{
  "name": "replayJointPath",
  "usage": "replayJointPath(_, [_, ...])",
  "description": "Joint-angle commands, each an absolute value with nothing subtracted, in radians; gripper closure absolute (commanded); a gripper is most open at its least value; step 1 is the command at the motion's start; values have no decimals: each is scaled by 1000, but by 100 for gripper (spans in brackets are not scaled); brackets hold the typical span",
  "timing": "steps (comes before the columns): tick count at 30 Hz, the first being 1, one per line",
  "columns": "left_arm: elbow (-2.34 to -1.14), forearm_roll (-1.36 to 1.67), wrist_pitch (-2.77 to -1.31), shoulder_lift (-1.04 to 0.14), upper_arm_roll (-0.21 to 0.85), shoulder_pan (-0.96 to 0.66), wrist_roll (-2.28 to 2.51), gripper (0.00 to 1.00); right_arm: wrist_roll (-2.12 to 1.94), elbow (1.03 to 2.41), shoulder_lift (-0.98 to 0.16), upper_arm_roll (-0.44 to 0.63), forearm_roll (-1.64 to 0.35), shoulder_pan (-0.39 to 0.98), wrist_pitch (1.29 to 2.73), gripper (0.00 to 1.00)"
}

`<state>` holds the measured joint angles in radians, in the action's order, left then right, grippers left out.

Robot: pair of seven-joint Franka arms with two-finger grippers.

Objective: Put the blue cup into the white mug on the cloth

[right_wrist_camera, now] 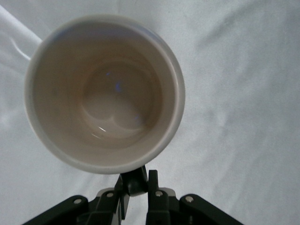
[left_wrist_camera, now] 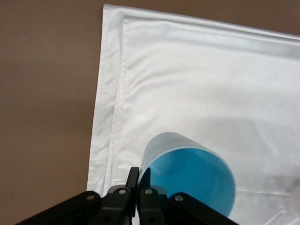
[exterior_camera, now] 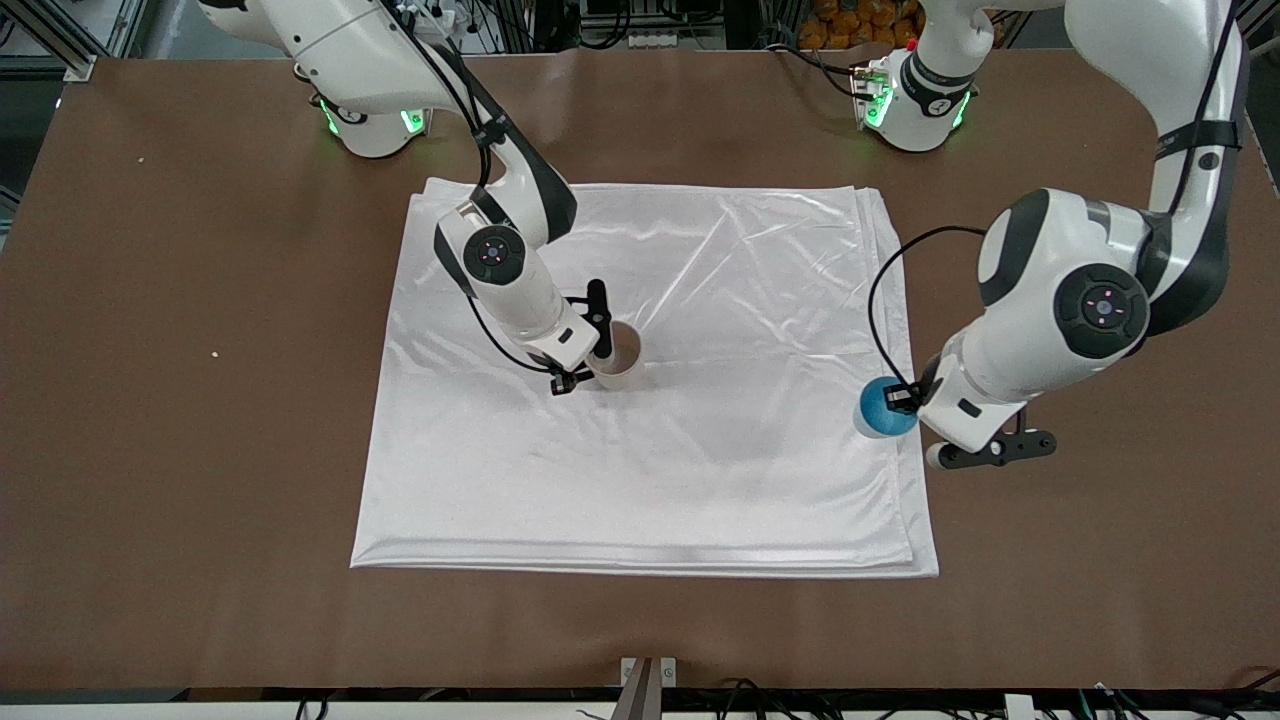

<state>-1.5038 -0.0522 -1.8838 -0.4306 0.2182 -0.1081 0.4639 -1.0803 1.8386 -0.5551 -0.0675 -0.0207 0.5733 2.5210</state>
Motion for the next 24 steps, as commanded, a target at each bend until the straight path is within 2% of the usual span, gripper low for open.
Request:
replayJointPath(1, [-1499,-54,-1875,-434,209,-143,515,100,-1014,1807,-586,-58,31,592,2525,100])
replayJointPath(7, [-1499,-52,-1876,-434,212,-159,526,100,-945,1801,-588,-58,103,601,2525,99])
replayJointPath(11, [-1499,-54,-1876,-437,212,-193,577,100,-937,1793,-586,-58,104,601,2523,57])
replayJointPath(16, [-1497,-52,-1876,-440,210,-216,592,100,-934,1786,-575,-58,103,598,2507,37])
replayJointPath(24, [-1499,-57,-1875,-440,212,-262,626,98,-934,1781,-469,-51,104,575,2373,22])
